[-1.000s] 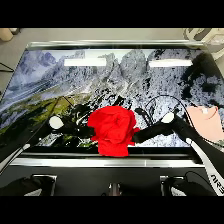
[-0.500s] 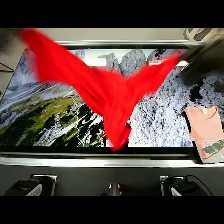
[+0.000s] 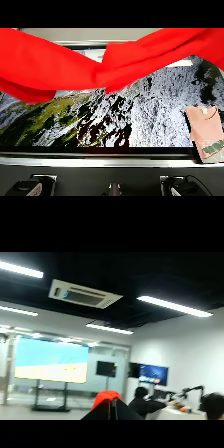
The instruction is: Fold the shirts.
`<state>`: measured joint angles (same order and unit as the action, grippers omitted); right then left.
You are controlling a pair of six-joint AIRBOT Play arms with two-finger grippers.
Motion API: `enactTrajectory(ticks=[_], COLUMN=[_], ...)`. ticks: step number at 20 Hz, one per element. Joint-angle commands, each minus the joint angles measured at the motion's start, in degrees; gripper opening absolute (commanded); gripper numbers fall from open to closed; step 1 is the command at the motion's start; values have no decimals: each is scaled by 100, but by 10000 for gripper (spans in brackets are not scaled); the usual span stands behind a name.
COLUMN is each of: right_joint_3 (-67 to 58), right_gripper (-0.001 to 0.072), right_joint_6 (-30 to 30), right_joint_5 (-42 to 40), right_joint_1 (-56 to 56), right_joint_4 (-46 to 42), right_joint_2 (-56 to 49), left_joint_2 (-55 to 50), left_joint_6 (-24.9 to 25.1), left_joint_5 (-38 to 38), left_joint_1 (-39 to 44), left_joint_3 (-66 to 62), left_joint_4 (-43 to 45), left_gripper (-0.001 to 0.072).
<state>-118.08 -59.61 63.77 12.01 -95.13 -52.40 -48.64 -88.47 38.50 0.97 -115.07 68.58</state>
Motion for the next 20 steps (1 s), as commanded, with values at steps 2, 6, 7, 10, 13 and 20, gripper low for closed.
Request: enactTrajectory(ticks=[2, 6, 7, 10, 13, 20], right_joint_3=[-48, 262, 262, 262, 262, 262], right_gripper=[15, 17, 17, 17, 17, 17], right_joint_6=[-286, -428, -428, -778, -1377, -1812], right_joint_5=[584, 866, 752, 240, -66, 116], right_joint_1=[-2, -2, -2, -2, -2, -7], right_joint_4=[-317, 385, 754, 1593, 1788, 1703], right_joint_2=[-356, -955, -1209, -2013, -2944, -4446], left_joint_2=[-184, -852, -1117, -2017, -3051, -5012], left_joint_6=[-216, -216, -212, -192, -195, 166], left_joint_5=[-28, -944, -1130, -1220, -1176, 2236], left_joint_1=[-24, -22, -22, -17, -17, 450], left_joint_3=[-7, -7, -7, -7, -7, -11], left_joint_4=[994, 1008, 1008, 1008, 1008, 1012], left_gripper=[23, 23, 23, 23, 23, 23])
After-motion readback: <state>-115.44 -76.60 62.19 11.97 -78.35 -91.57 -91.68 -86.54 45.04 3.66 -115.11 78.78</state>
